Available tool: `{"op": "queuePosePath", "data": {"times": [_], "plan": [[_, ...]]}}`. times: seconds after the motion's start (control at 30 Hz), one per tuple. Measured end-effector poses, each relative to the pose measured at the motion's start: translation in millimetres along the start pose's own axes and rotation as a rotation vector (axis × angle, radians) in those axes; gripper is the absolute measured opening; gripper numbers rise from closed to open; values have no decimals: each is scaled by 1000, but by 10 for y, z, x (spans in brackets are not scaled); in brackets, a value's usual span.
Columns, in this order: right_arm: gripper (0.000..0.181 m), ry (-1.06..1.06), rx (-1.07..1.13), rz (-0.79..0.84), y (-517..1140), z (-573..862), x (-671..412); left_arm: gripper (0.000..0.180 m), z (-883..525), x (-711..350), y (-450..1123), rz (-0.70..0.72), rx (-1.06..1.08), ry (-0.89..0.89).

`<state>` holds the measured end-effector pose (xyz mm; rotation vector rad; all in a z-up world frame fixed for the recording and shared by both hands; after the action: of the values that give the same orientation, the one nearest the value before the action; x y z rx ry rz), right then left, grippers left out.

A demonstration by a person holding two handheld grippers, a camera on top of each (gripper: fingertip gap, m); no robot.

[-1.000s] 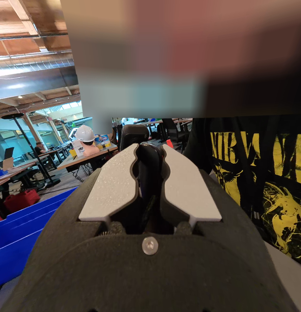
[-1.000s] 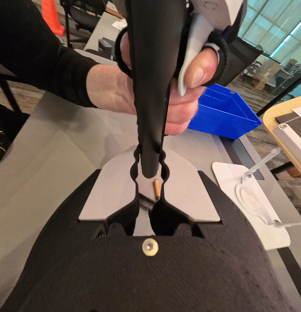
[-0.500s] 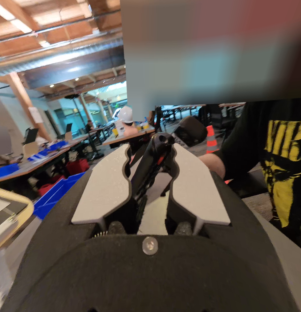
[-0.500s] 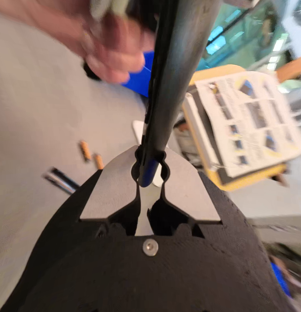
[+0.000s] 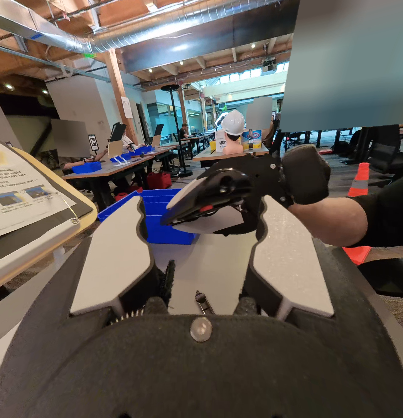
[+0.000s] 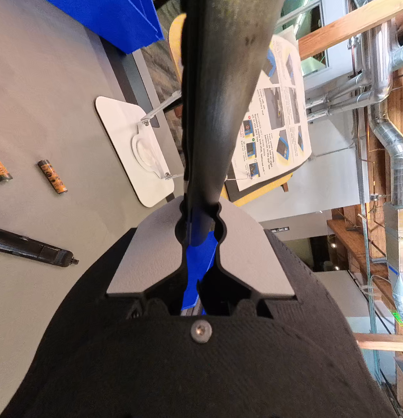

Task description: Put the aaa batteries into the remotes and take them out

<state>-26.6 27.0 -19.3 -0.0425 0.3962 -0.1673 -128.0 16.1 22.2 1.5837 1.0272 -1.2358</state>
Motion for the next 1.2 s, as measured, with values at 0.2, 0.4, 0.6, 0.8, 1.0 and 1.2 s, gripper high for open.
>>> {"op": "queuePosePath", "data": {"times": [0.2,0.4,0.6,0.8,1.0,1.2], "plan": [[20,-31,-22,-7,22,-158,-147,82,66,54,148,27,-50,48],[20,26,-15,8,-22,-255,-251,65,3,25,43,126,-48,-12],[21,106,48,86,-83,-261,-398,63,-107,-98,-108,253,86,-120],[36,200,-52,209,-160,-250,-477,62,-282,-185,-239,275,123,-132],[64,600,-638,381,-243,-132,-443,62,-270,-255,-426,302,355,-107],[77,634,-1101,412,-190,-413,-665,62,-55,-281,-402,268,513,-21]]}}
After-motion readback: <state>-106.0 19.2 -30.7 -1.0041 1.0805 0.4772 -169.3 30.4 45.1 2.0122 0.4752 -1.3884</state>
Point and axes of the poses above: each gripper's, where its closed fingertips meet, y out along the fingers, x out of its underside, z = x × y across the jaws, the point moved 3 cm from there along -y, back along the fingers, and after that the axes turned 7 degrees about x, right-handed, at the moved point
